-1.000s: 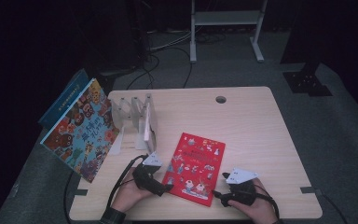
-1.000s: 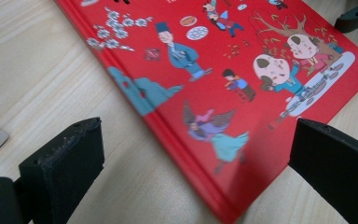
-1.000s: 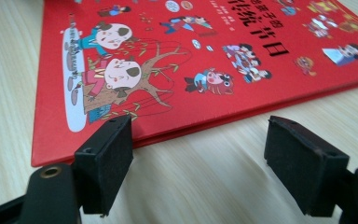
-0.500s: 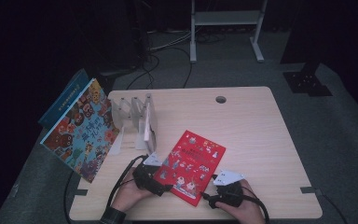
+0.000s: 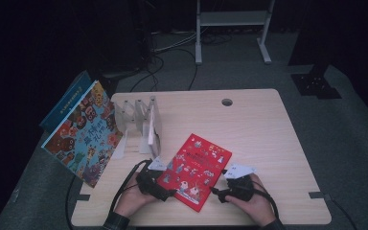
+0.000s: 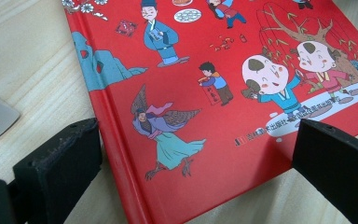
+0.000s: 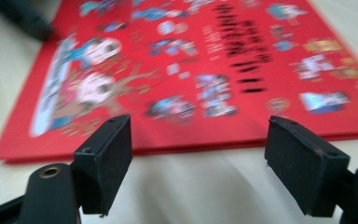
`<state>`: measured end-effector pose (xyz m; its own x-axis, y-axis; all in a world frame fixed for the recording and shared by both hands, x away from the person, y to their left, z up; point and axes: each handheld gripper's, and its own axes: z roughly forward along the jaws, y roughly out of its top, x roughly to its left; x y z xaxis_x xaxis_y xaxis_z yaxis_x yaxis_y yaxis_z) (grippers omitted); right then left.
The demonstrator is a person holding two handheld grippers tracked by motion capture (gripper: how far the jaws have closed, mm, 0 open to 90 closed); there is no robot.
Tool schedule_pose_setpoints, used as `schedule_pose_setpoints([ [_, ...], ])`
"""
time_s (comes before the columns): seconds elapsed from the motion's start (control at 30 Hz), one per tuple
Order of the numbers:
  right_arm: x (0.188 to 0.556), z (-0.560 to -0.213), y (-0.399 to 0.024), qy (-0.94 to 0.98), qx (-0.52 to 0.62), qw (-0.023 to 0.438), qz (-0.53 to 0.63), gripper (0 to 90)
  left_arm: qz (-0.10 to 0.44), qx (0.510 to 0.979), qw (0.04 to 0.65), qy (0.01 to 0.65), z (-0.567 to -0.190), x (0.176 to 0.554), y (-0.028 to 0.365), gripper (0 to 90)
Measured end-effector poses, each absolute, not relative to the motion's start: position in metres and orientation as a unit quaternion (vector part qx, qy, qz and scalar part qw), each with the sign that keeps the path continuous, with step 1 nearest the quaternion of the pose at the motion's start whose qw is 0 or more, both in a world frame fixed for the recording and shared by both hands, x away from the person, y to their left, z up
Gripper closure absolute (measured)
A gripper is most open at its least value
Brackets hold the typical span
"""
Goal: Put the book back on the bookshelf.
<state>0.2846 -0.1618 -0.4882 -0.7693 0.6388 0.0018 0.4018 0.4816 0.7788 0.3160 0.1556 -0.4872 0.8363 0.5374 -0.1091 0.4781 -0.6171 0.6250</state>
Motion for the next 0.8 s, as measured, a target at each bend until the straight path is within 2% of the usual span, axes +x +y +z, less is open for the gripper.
schedule_pose_setpoints([
  [0.57,0.375,-0.485,-0.183,0.841,0.347,0.145,0.39,23.8,0.049,0.896,0.346,0.273,-0.49,0.316,0.157,0.3],
  [0.8,0.395,-0.493,-0.183,0.842,0.352,0.114,0.393,24.2,0.049,0.895,0.348,0.274,-0.49,0.316,0.157,0.3],
])
